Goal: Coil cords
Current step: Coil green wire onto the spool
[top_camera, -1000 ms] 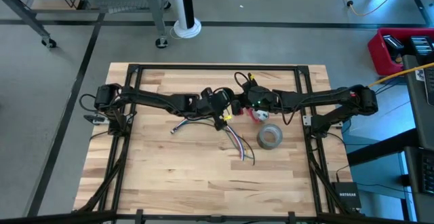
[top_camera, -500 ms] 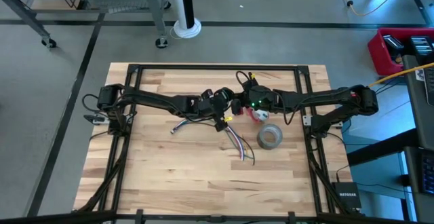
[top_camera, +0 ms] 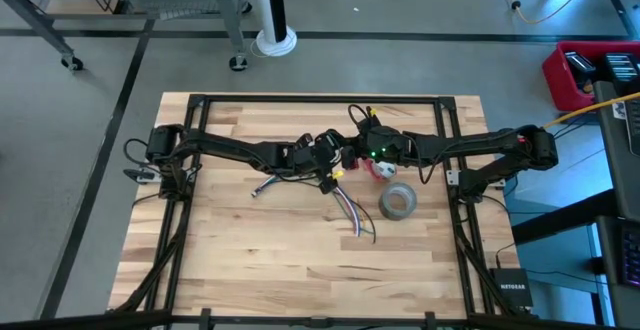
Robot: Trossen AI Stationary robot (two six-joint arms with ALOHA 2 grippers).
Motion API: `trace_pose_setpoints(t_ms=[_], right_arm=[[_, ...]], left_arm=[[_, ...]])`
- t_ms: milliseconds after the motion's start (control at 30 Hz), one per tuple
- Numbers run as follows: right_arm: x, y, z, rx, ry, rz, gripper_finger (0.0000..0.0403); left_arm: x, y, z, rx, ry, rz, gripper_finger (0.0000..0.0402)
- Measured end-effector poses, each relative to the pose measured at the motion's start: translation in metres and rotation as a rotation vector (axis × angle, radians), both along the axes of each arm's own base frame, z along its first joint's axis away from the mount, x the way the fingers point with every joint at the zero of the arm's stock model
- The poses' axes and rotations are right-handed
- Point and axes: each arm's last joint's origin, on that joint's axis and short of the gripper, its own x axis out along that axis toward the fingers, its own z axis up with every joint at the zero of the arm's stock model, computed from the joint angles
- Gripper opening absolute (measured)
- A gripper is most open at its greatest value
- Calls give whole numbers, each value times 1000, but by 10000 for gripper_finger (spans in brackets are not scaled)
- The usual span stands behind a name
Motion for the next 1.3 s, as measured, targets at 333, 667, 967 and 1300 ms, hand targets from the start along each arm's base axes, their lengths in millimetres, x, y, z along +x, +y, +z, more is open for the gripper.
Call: trace_pose_setpoints(t_ms=[333,667,967,1300], right_arm=[[0,0,0,0,1,1,4],[0,0,0,0,1,1,4],[0,0,0,0,2,2,4],[0,0,0,-14,13,10,4]], left_arm=[[-6,-4,-14,-17,17,22,3],[-13,-9,-21,-39,102,13,16],[-24,-25,-27,-21,205,90,2],[-64,-44,-37,61,441,357,3]])
